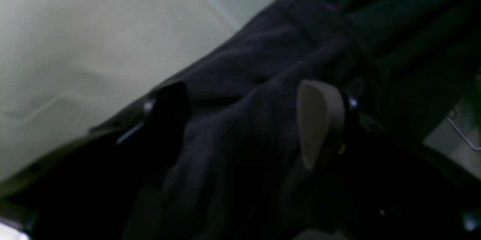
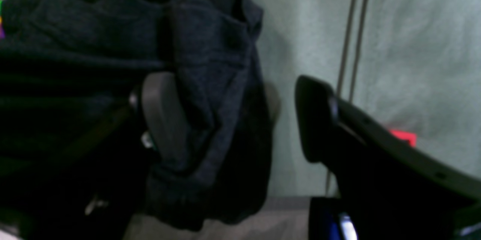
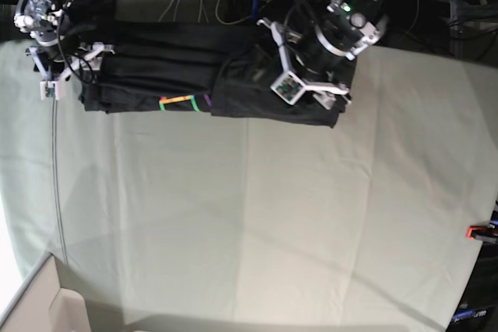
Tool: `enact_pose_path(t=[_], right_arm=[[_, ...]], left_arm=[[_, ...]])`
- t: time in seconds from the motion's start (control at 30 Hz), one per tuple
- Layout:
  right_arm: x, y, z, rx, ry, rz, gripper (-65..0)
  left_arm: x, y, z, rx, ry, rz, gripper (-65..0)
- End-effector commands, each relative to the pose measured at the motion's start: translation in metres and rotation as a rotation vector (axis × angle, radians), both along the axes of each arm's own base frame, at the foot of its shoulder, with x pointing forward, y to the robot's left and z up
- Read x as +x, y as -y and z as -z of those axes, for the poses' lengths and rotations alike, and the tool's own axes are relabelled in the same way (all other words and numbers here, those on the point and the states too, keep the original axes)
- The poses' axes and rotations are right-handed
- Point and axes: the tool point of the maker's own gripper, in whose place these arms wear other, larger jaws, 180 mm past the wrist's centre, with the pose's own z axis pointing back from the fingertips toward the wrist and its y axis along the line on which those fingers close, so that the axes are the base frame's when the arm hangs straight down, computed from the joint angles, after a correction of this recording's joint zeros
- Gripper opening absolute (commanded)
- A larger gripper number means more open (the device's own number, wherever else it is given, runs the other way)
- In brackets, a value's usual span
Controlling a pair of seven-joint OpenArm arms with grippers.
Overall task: Layout the t-shirt on the table in an organized manner, then fold the t-shirt properly
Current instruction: 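Fold the strip's end inward toward the right gripper with the left gripper, then grasp the strip's other end with the right gripper and fold it inward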
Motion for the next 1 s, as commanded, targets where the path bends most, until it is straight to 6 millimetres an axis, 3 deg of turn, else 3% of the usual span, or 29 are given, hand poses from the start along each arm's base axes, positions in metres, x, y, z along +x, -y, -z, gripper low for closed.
enact_pose_path(t=[0.0, 0.27, 0.47, 0.63, 0.8, 0.97], right_arm=[[0.003, 0.003, -0.002, -0.005, 0.014, 0.002, -19.8], [-0.001, -0.020, 0.018, 0.063, -0.028, -0.025, -19.8], [0.007, -0.049, 0.023, 0.096, -0.031, -0.102, -21.6], [0.012, -0.070, 0.025, 0.118, -0.032, -0.155, -39.1], [0.008, -0.075, 0.028, 0.125, -0.082, -0.156, -65.0], [0.017, -0.062, 0.004, 0.058, -0.039, -0.161, -65.0]], left_arm=[[0.007, -0.006, -0.007, -0.015, 0.027, -0.023, -20.5], [0.018, -0.064, 0.015, 0.060, -0.010, -0.166, -20.5], [0.019, -0.085, 0.048, 0.101, -0.087, -0.208, -20.4], [0.028, -0.086, 0.061, 0.096, -0.118, -0.238, -20.4], [0.038, -0.104, 0.064, 0.100, -0.122, -0.303, -20.3], [0.044, -0.116, 0.063, 0.106, -0.114, -0.335, -20.3]])
